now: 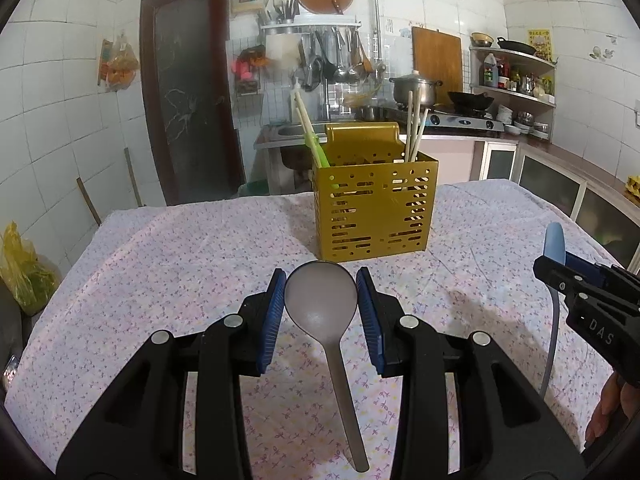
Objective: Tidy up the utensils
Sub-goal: 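Carry spoon and spatula over the yellow holder and open both tools to drop them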
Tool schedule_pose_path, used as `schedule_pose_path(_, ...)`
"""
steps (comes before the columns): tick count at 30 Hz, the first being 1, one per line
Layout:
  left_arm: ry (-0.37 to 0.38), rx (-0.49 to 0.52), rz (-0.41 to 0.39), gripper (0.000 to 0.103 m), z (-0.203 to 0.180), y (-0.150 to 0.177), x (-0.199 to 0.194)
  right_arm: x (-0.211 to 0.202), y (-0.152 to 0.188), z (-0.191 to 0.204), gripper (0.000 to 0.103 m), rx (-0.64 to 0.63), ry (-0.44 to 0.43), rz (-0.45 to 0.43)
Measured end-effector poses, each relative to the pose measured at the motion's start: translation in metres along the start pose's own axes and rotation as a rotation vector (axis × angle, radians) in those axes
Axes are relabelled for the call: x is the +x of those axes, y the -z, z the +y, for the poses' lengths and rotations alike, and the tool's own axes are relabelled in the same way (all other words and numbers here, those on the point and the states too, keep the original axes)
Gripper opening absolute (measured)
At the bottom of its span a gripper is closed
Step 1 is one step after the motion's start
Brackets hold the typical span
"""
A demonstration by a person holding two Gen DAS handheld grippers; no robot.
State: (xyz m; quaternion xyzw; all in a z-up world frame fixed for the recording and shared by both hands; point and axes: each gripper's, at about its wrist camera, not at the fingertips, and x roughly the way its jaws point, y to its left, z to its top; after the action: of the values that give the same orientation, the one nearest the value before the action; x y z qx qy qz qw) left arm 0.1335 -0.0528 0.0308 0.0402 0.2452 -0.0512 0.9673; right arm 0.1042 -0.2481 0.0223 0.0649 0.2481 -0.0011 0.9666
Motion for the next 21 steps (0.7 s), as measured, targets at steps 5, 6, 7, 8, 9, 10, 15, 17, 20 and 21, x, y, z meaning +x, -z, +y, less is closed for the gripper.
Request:
schedule_pose_path(5,0.01,-0.012,-0.021,0.035,0.001,-0.003,-0.003,-0.002,-0.006,0.006,0.032,-0.014,-0.011,-0.037)
schedule_pose_path(6,0.01,-0.011,-0.029,0.035,0.002,-0.004,-0.004,-0.002,-0.007,0.007,0.032,-0.017,-0.013,-0.043)
schedule_pose_path(7,0.01,-0.008,-0.035,0.035,0.001,-0.005,-0.004,-0.003,-0.008,0.009,0.032,-0.02,-0.017,-0.051)
schedule_pose_path(8,0.01,-0.003,-0.047,0.035,0.001,-0.008,-0.005,-0.003,-0.01,0.01,0.032,-0.022,-0.021,-0.059)
schedule_pose_path(9,0.012,0.0,-0.056,0.035,0.001,-0.011,-0.006,-0.003,-0.013,0.011,0.032,-0.023,-0.026,-0.067)
schedule_pose_path(10,0.015,0.003,-0.066,0.035,0.002,-0.015,-0.006,-0.003,-0.017,0.011,0.032,-0.022,-0.031,-0.078)
schedule_pose_path(15,0.025,0.001,-0.11,0.035,0.001,-0.038,-0.004,0.001,-0.042,0.014,0.032,-0.015,-0.052,-0.134)
schedule_pose_path(17,0.034,-0.003,-0.131,0.035,0.002,-0.053,-0.002,0.003,-0.06,0.016,0.032,-0.017,-0.063,-0.163)
schedule_pose_path(20,0.056,-0.015,-0.171,0.035,0.002,-0.084,0.001,0.004,-0.091,0.019,0.032,-0.014,-0.083,-0.214)
schedule_pose_path(21,0.057,-0.019,-0.19,0.035,0.003,-0.096,0.003,0.005,-0.104,0.02,0.032,-0.01,-0.091,-0.238)
